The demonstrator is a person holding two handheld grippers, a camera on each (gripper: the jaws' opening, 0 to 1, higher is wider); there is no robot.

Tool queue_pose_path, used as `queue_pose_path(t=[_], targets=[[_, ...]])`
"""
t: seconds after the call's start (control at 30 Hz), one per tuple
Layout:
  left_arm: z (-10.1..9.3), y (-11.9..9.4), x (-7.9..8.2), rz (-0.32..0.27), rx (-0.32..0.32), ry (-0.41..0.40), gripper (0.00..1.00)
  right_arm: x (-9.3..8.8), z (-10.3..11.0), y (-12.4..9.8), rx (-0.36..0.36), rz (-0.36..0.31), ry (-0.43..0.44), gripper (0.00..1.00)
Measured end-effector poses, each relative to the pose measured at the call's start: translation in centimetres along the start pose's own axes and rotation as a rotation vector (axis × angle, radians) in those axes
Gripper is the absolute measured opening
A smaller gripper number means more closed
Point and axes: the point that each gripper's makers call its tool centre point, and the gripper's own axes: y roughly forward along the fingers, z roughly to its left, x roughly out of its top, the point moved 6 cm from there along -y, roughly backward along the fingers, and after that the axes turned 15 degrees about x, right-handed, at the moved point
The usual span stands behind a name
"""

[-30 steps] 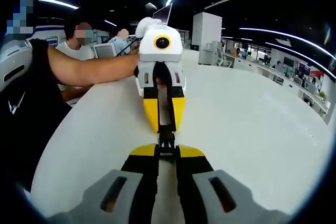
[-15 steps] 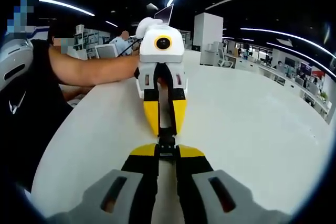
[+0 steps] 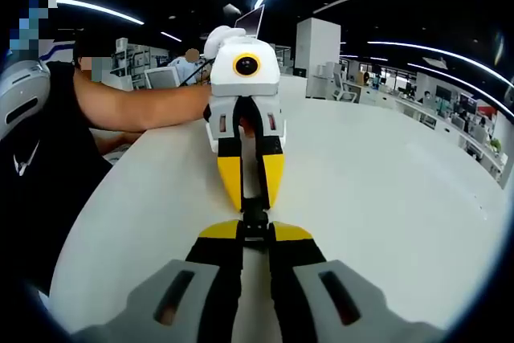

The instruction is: Snap the two parts of the plastic buckle together until the buckle closes and remains connected.

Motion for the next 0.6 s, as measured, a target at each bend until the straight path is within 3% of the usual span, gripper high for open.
queue_pose_path(t=[0.6], targets=[[-0.36,-0.04,0.08,-0.003,-0.001,0.013,0.09,0.16,-0.56,-0.38,0.002,0.003,0.003,0.1]])
